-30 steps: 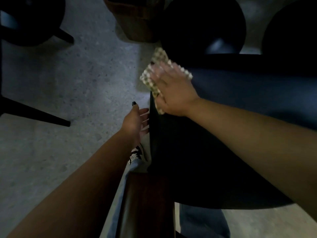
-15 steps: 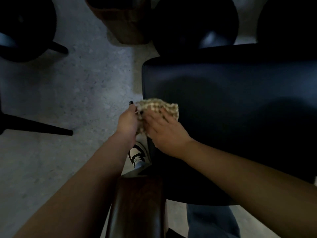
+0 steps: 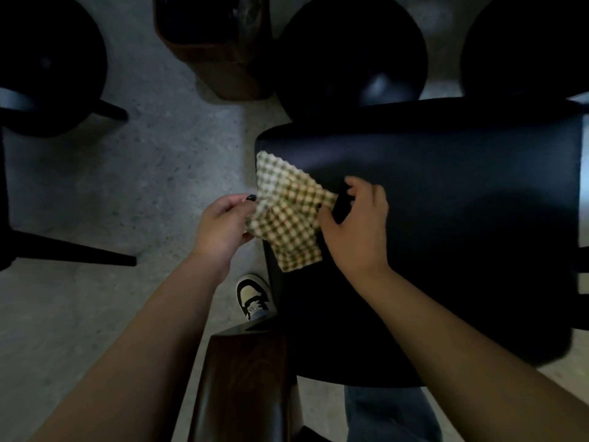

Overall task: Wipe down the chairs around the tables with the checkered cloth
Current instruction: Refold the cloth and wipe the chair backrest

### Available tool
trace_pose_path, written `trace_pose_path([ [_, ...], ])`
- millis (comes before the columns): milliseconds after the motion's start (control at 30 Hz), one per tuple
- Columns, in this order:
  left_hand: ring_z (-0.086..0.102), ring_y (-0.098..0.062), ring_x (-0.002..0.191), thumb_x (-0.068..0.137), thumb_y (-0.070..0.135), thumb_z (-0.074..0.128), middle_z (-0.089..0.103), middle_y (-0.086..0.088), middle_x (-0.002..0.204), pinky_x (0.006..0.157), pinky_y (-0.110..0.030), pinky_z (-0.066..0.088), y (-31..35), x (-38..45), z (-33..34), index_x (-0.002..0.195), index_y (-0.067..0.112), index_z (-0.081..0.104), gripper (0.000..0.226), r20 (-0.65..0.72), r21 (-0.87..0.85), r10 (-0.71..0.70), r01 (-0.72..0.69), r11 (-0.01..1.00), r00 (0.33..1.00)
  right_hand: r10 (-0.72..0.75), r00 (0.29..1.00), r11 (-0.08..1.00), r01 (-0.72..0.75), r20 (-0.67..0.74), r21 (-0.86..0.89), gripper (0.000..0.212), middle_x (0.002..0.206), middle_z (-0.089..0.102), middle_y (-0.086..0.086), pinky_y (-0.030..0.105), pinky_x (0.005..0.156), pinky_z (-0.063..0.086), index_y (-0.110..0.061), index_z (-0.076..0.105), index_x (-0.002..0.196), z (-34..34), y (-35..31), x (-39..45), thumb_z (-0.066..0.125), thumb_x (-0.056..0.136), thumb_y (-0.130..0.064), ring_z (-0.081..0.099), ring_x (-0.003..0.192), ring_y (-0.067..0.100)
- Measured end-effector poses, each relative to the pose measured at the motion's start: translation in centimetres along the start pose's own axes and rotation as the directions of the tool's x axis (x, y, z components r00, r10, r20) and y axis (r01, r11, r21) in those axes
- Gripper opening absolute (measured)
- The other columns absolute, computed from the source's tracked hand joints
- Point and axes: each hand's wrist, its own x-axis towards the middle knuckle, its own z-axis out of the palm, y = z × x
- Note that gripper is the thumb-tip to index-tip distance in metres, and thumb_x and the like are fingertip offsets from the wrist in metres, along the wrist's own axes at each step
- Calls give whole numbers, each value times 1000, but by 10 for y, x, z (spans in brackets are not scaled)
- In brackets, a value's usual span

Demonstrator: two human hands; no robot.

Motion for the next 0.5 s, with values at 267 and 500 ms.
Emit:
trace_pose_path([
  [267, 70, -4, 77, 87, 2, 64, 72, 4, 96, 62, -16, 54, 5, 0, 2, 99, 19, 65, 21, 151, 168, 125, -150, 974, 981, 140, 990, 956, -128, -26, 264, 22, 66, 59, -16, 3, 58, 41, -30, 59, 73, -4, -1, 12, 71, 81, -13, 55, 58, -11],
  [500, 57, -2, 84, 77, 7, 75, 61, 10, 96, 68, -4, 40, 9, -1, 21, 103, 24, 56, 36, 251, 501, 526, -574, 648, 812, -156, 982, 979, 139, -108, -149, 34, 109, 53, 3, 31, 93, 45, -16, 62, 113, -50, 17, 33, 67, 80, -11, 52, 105, 20],
])
